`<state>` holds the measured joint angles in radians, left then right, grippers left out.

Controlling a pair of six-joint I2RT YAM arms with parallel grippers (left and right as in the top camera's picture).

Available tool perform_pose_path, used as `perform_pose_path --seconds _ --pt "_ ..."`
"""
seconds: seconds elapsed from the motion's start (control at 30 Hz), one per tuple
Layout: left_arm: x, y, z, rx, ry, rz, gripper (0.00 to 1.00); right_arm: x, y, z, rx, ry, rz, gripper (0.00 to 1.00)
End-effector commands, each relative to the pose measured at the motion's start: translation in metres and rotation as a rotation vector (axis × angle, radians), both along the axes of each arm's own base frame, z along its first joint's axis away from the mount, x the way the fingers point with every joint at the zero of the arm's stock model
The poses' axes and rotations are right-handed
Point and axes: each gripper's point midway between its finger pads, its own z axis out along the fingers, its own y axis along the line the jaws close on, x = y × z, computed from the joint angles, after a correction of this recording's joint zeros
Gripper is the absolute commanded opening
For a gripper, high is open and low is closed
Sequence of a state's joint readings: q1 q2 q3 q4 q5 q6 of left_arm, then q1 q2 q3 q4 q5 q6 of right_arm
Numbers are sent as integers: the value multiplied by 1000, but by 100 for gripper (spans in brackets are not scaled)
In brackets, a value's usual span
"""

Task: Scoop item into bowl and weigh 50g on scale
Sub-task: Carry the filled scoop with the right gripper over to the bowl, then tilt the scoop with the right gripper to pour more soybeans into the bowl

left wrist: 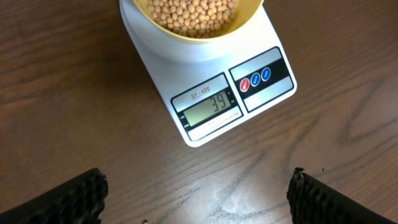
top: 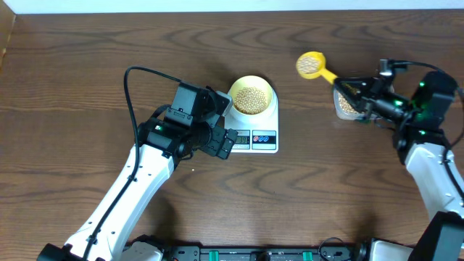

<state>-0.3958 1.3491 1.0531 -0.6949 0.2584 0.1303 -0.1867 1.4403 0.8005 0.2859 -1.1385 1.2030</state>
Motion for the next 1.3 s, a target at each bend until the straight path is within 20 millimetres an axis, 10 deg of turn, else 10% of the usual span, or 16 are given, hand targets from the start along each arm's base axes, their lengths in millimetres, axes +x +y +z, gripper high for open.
perform_pose_path --seconds 0.0,0.57,1.27 --pt "-2 1 -4 6 12 7 95 6 15 -3 36 83 -29 1" --pt "-2 1 -4 6 12 7 95 15 86 -56 -160 -140 150 1" --pt "-2 1 -4 6 12 7 95 7 96 -59 -333 -466 265 1"
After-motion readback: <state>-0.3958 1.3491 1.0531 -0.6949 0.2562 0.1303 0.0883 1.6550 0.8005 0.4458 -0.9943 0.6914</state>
